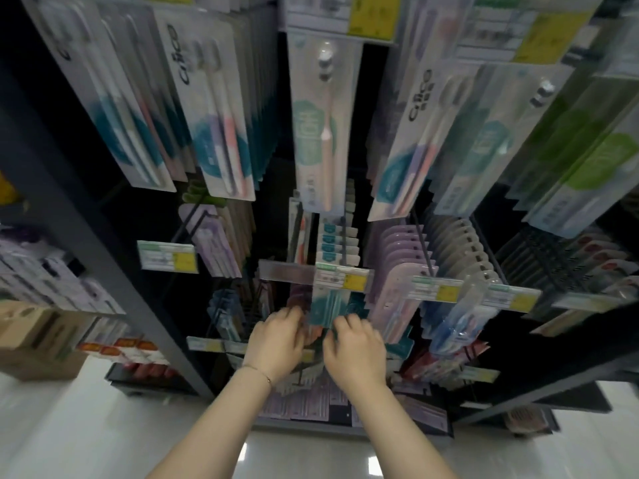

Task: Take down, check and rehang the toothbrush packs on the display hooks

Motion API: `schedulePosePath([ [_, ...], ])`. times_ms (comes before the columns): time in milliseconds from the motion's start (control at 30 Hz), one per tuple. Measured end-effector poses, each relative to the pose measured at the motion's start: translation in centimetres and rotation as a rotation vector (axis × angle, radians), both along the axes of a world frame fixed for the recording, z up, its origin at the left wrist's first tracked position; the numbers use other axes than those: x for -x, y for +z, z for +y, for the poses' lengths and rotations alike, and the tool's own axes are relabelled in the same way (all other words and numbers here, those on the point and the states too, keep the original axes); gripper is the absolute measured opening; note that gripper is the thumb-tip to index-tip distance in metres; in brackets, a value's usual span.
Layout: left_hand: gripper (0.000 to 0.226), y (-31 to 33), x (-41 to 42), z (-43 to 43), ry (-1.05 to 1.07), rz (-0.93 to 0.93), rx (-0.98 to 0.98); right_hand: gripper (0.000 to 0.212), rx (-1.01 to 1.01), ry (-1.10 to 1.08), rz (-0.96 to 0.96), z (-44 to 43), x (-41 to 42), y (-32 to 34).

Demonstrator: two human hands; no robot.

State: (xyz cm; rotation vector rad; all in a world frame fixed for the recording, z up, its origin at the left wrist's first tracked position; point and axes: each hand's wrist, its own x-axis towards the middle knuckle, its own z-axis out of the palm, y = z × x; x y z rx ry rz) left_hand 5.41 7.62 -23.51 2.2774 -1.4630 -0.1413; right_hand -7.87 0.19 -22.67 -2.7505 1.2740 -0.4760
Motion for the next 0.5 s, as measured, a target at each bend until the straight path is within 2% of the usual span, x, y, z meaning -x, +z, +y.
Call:
schedulePosePath([
  [100, 0.021, -0.4, -2.3, 1.5, -0.029, -0.022, -0.054, 0.015, 0.005, 0.039, 0.005, 1.6, -2.6, 0.2],
  [167, 0.022, -0.4, -4.0, 2.4, -0.029, -0.042, -0.088, 0.023, -0.008, 0.055, 0.015, 2.5, -4.4, 0.3],
  [300, 0.022, -0.4, -7.8, 4.0, 0.031, -0.064, -0.130, 0.012, -0.055, 0.108, 0.051, 3.3, -7.8, 0.0],
  [500, 0.031, -0.3, -13.8, 5.5, 0.074, -0.084, -0.232, 0.014, -0.115, 0.123, 0.107, 3.7, -12.6, -0.1],
])
